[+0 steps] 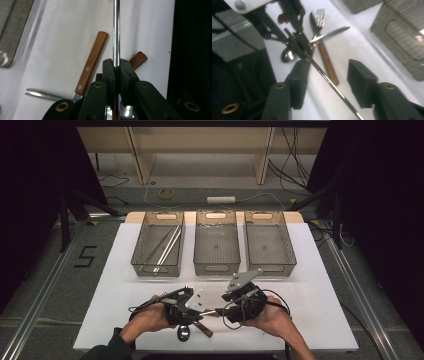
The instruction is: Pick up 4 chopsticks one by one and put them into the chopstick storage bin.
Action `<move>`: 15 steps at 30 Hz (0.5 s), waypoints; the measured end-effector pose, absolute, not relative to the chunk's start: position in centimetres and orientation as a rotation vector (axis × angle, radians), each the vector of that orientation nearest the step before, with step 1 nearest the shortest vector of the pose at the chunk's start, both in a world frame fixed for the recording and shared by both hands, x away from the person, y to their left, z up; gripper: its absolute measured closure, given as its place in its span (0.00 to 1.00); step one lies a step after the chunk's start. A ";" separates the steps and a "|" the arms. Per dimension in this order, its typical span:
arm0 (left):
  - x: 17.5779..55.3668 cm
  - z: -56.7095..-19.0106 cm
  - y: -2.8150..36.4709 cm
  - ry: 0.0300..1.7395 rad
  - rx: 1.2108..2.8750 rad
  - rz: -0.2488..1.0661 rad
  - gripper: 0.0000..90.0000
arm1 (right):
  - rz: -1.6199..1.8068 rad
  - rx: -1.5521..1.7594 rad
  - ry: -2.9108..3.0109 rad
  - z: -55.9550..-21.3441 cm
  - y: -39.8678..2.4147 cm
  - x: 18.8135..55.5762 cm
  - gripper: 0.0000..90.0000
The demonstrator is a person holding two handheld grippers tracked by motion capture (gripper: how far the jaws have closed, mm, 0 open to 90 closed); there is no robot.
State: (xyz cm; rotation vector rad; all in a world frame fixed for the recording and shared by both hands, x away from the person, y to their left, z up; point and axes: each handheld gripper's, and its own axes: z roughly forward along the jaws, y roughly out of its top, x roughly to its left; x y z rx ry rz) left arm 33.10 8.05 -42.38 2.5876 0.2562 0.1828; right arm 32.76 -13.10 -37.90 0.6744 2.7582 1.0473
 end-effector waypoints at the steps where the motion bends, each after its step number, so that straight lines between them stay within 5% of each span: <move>1: 33.2 -42.4 8.2 0.280 2.584 0.187 0.93 | 1.055 0.691 2.744 -37.8 -13.2 32.7 0.54; 15: 34.6 -42.3 9.9 0.484 2.513 0.212 0.93 | 1.231 0.773 2.556 -37.8 -14.2 32.2 0.42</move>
